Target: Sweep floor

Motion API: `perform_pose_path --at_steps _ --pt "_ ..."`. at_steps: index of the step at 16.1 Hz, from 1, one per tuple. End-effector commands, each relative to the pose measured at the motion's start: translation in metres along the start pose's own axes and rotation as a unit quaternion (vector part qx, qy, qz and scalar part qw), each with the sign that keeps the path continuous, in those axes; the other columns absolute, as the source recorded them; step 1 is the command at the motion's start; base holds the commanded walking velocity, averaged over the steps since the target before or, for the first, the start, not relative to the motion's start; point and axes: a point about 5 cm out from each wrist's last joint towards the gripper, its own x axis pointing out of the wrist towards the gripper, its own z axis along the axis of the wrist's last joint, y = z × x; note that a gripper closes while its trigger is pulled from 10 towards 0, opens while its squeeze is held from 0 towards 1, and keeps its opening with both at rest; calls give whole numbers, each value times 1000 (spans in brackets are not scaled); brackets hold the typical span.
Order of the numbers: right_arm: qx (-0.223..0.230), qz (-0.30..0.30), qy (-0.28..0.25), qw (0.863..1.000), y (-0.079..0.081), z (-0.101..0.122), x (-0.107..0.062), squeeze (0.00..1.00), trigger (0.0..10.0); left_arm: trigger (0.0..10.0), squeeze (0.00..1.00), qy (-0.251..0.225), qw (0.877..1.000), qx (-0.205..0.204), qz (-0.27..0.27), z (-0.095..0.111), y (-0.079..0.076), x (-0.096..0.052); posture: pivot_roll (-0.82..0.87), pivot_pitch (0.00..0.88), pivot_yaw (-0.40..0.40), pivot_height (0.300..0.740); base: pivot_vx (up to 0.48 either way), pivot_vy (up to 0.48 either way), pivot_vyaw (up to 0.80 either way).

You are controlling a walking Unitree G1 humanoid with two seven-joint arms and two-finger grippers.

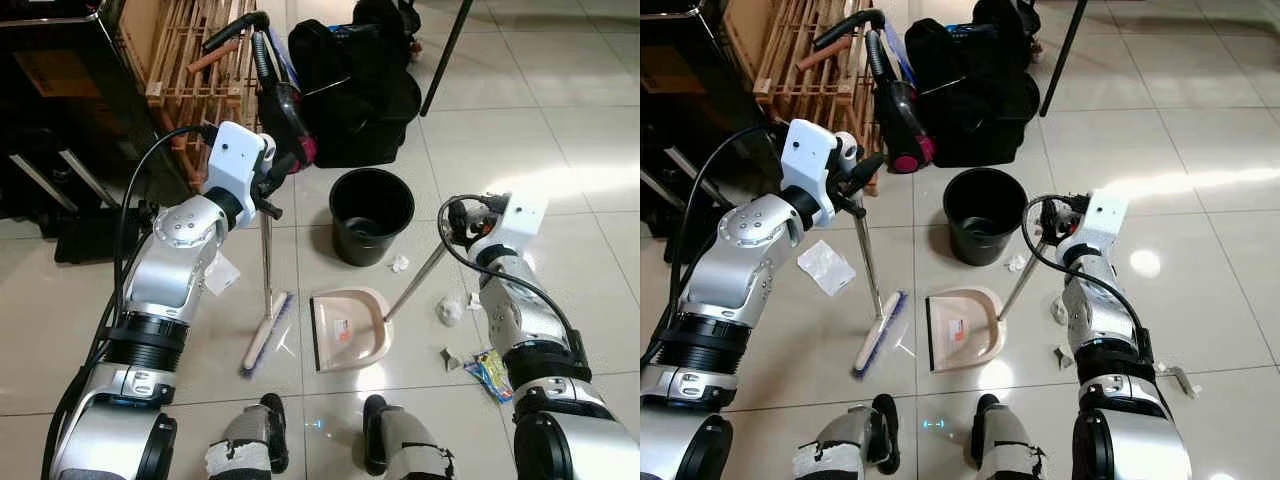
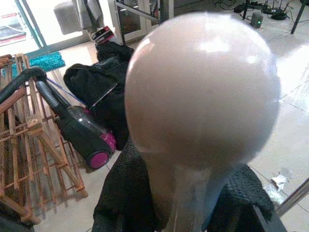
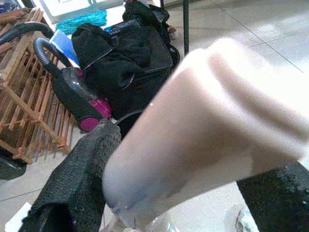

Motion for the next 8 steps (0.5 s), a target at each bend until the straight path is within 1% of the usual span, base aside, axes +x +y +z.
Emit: perform_pose_path --at_steps 1,5,8 --pt "-6 -3 13 1000 -5 -12 -7 0 10000 10000 0 -13 1000 9 -9 4 -3 -2 -30 246 -16 740 0 0 0" --pt "-6 -3 13 1000 -6 -16 -9 0 10000 10000 0 -13 1000 9 -11 4 -4 -2 -28 243 -14 740 0 0 0" --pt "0 -1 8 1000 -3 -17 -9 0 10000 10000 0 -14 1000 11 -13 4 -4 -2 -23 244 -9 740 0 0 0"
